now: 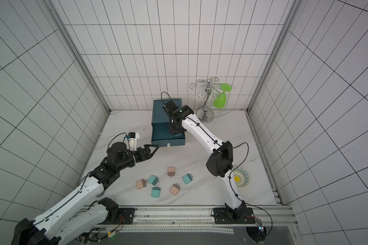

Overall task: Place the plugs into the drawer by color
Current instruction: Place the plug in the drawer.

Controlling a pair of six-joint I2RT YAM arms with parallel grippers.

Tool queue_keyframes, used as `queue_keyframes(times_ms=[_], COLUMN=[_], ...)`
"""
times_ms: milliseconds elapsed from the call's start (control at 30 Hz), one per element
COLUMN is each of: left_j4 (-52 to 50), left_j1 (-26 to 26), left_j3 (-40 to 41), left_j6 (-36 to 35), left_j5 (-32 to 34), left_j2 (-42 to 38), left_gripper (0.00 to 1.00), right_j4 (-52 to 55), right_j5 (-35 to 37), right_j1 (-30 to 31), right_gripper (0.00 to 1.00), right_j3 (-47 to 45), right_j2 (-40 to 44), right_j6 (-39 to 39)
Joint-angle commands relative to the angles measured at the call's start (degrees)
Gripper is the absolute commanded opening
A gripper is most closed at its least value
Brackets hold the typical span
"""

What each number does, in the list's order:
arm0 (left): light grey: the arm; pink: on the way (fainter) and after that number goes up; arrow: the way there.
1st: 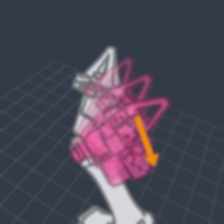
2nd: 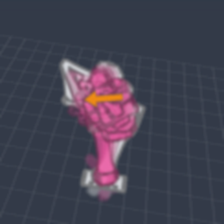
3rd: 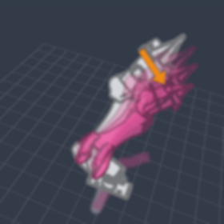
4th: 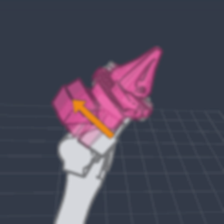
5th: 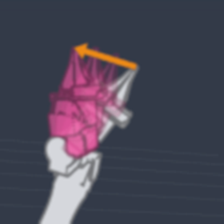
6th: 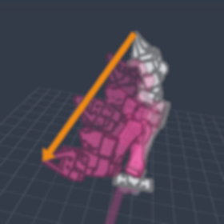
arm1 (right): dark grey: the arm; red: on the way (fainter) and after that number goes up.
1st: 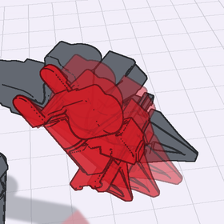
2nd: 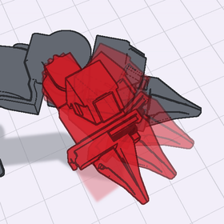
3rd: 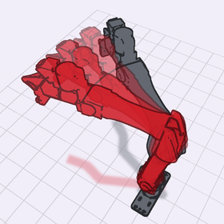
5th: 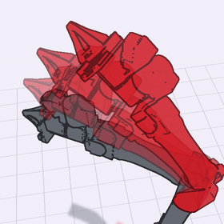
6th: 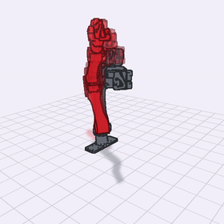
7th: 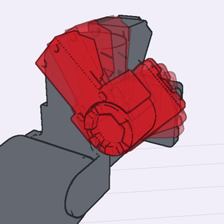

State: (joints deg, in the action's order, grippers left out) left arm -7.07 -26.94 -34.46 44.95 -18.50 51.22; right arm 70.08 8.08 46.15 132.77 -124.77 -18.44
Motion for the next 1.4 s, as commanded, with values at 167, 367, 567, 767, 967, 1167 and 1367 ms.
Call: queue_keyframes(times_ms=[167, 367, 567, 767, 967, 1167, 1367], left_j4=[1.0, 1.3, -0.6, -3.0, -4.1, -4.1, -4.0], left_j1=[0.1, 0.2, 0.1, 0.1, 0.3, 0.7, 1.4], left_j3=[0.2, 0.0, -2.0, -4.8, -6.7, -7.6, -6.9], left_j6=[-1.5, -1.8, -2.7, -4.1, -5.6, -6.3, -6.2], left_j5=[0.8, -0.3, 0.2, 4.3, 9.2, 6.0, 9.5], left_j2=[0.9, 2.4, 6.5, 10.2, 11.8, 13.5, 11.9], left_gripper=[0.96, 0.81, 0.75, 0.75, 0.75, 0.76, 0.76], right_j4=[1.0, 1.0, 0.9, -0.7, -2.6, -9.5, -10.6], right_j5=[3.1, 3.3, 0.6, -1.7, -2.5, -11.5, -10.4], right_j1=[0.4, 0.8, 1.1, 1.4, 1.2, -2.4, -1.3], right_gripper=[0.15, 0.43, 0.47, 0.48, 0.50, 0.43, 0.42], right_j3=[4.3, 4.4, 5.5, 0.0, -9.0, -11.7, -14.3], right_j2=[-4.3, -3.1, -0.3, 8.7, 16.1, 13.9, 15.4], right_j6=[-1.7, -1.6, -1.5, -1.2, -0.6, -0.5, 1.0])
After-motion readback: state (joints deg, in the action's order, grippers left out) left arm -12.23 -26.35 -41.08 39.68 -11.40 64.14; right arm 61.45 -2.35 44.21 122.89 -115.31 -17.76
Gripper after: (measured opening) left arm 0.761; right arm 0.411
